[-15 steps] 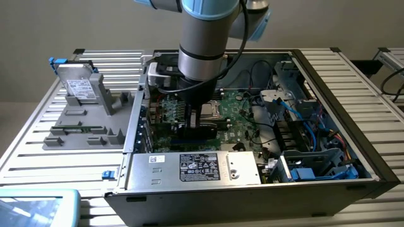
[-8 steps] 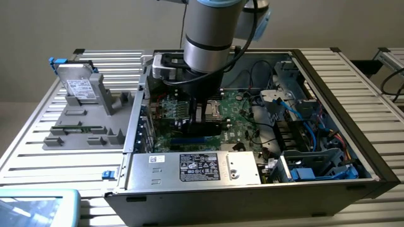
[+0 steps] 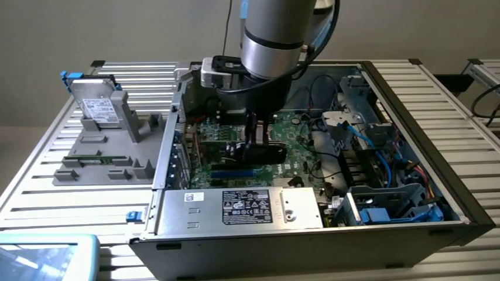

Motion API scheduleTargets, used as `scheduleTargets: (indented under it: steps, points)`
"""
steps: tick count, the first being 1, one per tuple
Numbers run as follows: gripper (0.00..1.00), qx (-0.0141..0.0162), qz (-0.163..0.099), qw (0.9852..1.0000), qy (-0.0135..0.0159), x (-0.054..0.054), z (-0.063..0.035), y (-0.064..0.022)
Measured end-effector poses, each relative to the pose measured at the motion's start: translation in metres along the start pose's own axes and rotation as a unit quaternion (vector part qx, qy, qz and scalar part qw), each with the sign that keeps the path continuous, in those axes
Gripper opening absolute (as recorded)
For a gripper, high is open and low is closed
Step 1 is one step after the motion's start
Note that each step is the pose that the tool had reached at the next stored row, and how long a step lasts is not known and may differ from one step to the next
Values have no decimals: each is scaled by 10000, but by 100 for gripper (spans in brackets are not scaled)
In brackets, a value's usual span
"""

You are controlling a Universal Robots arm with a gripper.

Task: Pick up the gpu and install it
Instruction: 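Insert the gpu into the slot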

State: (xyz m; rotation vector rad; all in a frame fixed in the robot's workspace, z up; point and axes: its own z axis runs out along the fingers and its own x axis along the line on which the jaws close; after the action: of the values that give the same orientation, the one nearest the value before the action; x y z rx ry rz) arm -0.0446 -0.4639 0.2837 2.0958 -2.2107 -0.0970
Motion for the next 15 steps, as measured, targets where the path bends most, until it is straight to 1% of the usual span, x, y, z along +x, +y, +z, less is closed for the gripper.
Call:
scheduleTargets:
  steps: [1,2,3,4,5,7,10,12,15]
  points:
    - [28,11,1,10000,70,-1,0,-1]
    - [28,20,3,9999,159,-3,-1,-1]
    - [28,25,-8,9997,229,-4,-2,0]
    - [28,28,-29,9997,260,-6,-2,0]
    - [28,28,-36,9996,265,-7,-2,-1]
    - [28,29,-36,9996,266,-7,-1,3]
    - [28,36,-35,9996,266,-6,39,51]
    - [28,54,-34,9996,265,-4,79,101]
    - [28,60,-35,9996,264,-28,110,131]
